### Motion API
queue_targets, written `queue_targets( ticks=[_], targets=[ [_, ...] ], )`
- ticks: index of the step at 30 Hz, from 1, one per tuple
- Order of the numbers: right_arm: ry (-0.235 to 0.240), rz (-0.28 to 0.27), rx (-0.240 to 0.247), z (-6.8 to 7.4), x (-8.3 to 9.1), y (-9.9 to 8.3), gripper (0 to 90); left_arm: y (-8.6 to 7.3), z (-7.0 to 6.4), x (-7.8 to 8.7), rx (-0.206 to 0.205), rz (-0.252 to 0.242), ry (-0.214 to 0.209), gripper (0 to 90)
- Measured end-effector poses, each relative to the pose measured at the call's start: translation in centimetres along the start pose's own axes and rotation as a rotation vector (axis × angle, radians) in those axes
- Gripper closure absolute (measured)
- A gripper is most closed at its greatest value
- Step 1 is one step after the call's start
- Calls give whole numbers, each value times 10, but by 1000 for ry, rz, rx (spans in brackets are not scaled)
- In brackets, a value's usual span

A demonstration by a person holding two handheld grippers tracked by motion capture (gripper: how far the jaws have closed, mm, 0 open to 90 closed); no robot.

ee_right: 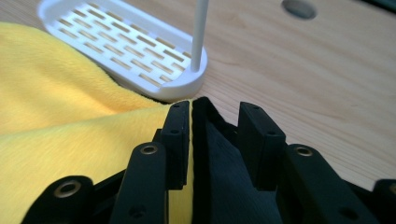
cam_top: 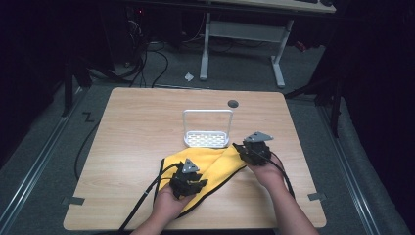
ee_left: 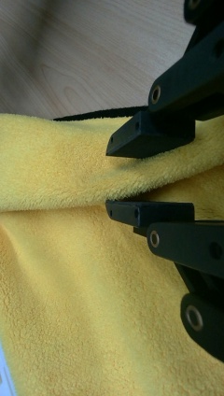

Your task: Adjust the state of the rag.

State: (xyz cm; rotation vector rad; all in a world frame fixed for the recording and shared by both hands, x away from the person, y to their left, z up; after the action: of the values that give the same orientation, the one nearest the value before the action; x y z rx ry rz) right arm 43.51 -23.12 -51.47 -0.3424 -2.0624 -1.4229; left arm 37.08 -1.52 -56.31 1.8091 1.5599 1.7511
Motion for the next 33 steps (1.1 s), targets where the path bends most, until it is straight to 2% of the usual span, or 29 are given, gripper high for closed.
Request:
queue_targets(
  ticks=[1,2,4,6,9,10,11,12,14,15,17,18,20,23,25,26,27,28,29,30,31,33],
  targets=[
    [0,0,0,0,0,0,642,0,0,0,0,0,0,669],
    [15,-27,-17,-4,19,-9,607,0,-1,0,-3,-3,0,666],
    [26,-17,-37,-4,25,-24,598,0,-2,1,-4,-6,1,661],
    [45,7,-52,-1,21,-37,595,-1,-2,1,-9,-12,4,653],
    [92,47,-80,6,5,-46,604,-2,-3,1,0,-27,-5,628],
    [106,59,-83,7,2,-47,668,-2,-4,1,0,-28,-7,614],
    [118,73,-85,9,2,-48,823,-2,-4,2,-2,-27,-9,604],
    [115,65,-61,10,5,-48,854,-1,-5,2,-4,-29,-11,591],
    [92,49,-25,12,20,-49,857,-1,-7,2,-5,-32,-15,568],
    [92,49,-25,12,20,-49,857,-1,-7,2,-5,-32,-15,559],
    [72,18,-32,7,54,-63,856,-2,-11,2,-4,-35,-29,536],
    [67,16,-38,5,63,-69,855,-3,-13,1,-6,-34,-36,527],
    [55,30,-59,0,86,-92,853,-4,-15,1,-9,-29,-46,507],
    [38,73,-100,-3,111,-125,839,-6,-25,-1,-24,-20,-67,483],
    [36,91,-115,-4,122,-144,780,-5,-28,4,-26,-26,-74,473],
    [36,91,-115,-4,122,-144,780,-5,-28,4,-26,-26,-74,468],
    [35,104,-136,-4,127,-150,745,-5,-29,9,-28,-32,-76,468],
    [22,91,-146,-9,135,-153,673,-5,-26,21,-42,-47,-61,457],
    [22,91,-146,-9,135,-153,673,-5,-26,21,-42,-47,-61,454],
    [12,63,-152,-13,140,-147,646,-4,-14,37,-58,-68,7,460],
    [12,63,-152,-13,140,-147,646,-4,-14,37,-58,-68,7,475],
    [10,51,-149,-15,134,-134,645,-5,9,52,-59,-84,85,503]
  ],
)
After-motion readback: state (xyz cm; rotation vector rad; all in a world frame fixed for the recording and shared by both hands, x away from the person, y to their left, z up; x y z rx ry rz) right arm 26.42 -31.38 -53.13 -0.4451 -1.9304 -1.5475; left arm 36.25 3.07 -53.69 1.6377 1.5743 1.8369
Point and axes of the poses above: each handheld gripper's, and its own axes: x roughly backward along the jaws, y roughly out of its top, z roughly to its left, the point moved 6 cm from there along -x, roughly forward along the jaws, and after that the axes turned 9 degrees about -y, right-handed, at the moved point
